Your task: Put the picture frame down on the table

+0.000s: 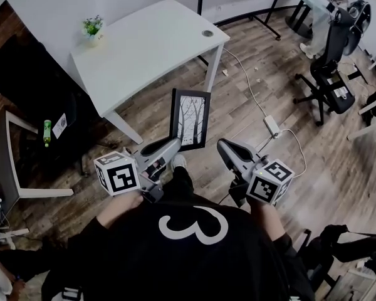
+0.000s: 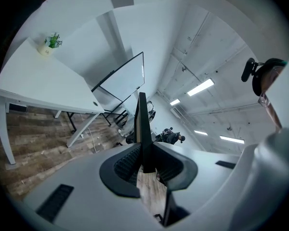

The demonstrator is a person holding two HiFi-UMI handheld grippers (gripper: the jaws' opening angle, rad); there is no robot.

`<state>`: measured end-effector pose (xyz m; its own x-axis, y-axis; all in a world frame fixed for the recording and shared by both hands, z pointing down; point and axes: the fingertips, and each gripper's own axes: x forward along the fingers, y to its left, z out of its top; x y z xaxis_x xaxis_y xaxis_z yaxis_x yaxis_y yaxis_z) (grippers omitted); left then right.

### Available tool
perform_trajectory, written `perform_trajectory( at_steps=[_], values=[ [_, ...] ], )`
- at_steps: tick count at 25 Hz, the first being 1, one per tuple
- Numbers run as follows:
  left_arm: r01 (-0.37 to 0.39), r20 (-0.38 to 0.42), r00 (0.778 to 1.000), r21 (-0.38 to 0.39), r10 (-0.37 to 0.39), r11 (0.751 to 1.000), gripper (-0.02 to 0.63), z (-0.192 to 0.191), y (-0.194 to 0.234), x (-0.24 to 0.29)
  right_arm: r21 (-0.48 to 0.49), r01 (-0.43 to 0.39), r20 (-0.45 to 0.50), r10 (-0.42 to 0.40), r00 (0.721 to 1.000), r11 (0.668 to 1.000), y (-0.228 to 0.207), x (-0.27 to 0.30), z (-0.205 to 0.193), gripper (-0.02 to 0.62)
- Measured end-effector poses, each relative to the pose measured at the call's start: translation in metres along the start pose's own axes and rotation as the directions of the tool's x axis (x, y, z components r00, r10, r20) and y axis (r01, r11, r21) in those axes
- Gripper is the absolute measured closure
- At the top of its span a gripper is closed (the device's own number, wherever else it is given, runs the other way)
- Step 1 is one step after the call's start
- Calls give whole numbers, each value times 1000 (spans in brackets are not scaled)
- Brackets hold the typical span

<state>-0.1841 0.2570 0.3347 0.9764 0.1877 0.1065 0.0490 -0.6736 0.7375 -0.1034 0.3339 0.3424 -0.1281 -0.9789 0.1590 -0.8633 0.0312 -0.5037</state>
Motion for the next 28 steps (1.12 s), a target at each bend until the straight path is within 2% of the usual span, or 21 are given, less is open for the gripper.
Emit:
perform_trajectory(
  at_steps=[10,17,22,28],
  values=[
    [-18,-12,1000,-37,18,999,525,57,66,47,36,-1,-26,2,1000,999,-62,71,28,571],
    [-27,-9,1000,-80,26,996,525,131,144,75,44,17,-60,-15,998,999,-112,164,69,571],
    [-34,29,999,-98,37,995,525,162,181,75,28,4,-112,-1,994,1000,-129,211,78,571],
    [-51,92,994,-159,66,986,525,195,240,60,-30,-33,-194,27,981,999,-135,286,98,571]
  ],
)
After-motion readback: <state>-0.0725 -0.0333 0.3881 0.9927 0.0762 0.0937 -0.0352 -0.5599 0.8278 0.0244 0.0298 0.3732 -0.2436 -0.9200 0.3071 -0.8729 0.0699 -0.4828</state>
